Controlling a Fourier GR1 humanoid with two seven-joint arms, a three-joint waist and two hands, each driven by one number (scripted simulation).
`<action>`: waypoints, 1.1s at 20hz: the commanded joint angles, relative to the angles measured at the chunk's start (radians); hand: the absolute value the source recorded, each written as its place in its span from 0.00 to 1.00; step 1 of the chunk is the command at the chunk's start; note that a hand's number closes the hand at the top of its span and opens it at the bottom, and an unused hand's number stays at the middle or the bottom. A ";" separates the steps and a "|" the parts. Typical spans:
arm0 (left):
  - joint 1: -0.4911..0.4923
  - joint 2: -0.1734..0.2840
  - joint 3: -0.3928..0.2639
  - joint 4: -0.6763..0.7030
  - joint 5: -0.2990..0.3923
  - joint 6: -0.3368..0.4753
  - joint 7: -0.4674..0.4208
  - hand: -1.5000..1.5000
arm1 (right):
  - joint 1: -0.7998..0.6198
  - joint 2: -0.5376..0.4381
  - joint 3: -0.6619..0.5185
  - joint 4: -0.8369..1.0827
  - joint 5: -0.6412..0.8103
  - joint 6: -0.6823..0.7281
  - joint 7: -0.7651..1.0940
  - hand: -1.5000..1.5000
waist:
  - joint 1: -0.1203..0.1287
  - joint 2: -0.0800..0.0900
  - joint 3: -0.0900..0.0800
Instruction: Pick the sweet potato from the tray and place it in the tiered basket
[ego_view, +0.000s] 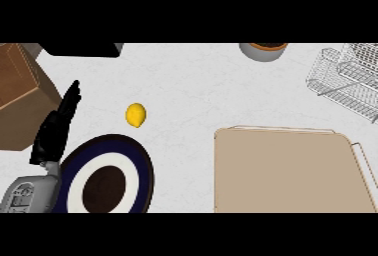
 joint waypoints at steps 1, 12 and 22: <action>-0.011 -0.040 -0.018 0.047 -0.031 0.038 -0.037 0.50 | 0.031 -0.036 -0.012 0.044 0.006 -0.012 -0.060 1.00 | -0.007 0.001 0.000; 0.027 -0.042 -0.023 -0.064 -0.015 0.015 0.040 0.50 | 0.087 -0.122 -0.161 0.094 -0.142 0.041 -0.338 1.00 | 0.000 0.000 0.002; 0.003 -0.003 -0.007 -0.047 -0.004 -0.030 0.044 0.50 | 0.145 -0.089 -0.330 0.121 -0.308 -0.001 -0.330 0.00 | 0.011 0.007 0.003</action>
